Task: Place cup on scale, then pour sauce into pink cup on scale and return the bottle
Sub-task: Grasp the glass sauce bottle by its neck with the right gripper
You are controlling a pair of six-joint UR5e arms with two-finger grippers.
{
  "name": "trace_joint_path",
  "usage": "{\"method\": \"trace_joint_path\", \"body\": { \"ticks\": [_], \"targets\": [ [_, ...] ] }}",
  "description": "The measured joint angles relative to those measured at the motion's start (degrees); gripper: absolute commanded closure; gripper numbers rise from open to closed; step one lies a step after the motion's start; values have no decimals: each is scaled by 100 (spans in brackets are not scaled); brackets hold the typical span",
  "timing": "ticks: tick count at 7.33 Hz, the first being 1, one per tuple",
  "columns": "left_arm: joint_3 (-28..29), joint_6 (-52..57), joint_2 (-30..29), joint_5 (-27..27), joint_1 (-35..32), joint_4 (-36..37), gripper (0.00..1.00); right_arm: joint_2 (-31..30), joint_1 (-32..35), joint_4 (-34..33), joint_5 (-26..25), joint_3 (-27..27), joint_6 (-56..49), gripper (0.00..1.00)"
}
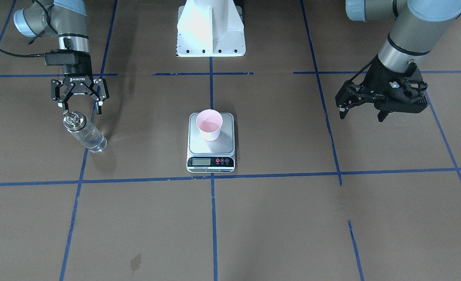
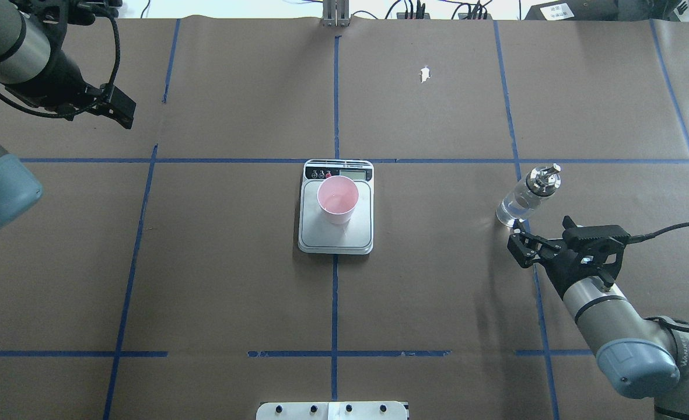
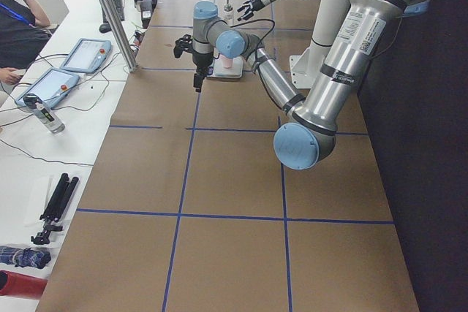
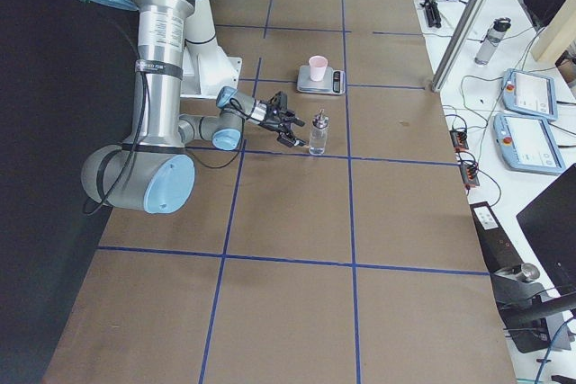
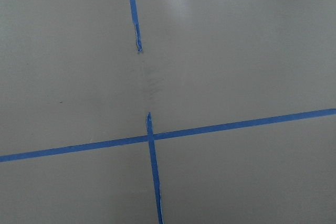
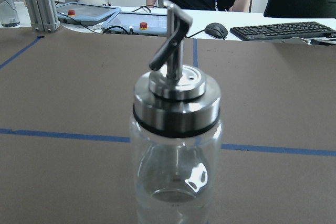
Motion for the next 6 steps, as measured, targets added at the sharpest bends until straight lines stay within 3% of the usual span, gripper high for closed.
{"method": "trace_joint_path", "body": {
  "ticks": [6],
  "targets": [
    [137, 0, -24, -26, 7, -30, 0, 202, 1, 9, -182, -288, -81, 0]
  ]
}}
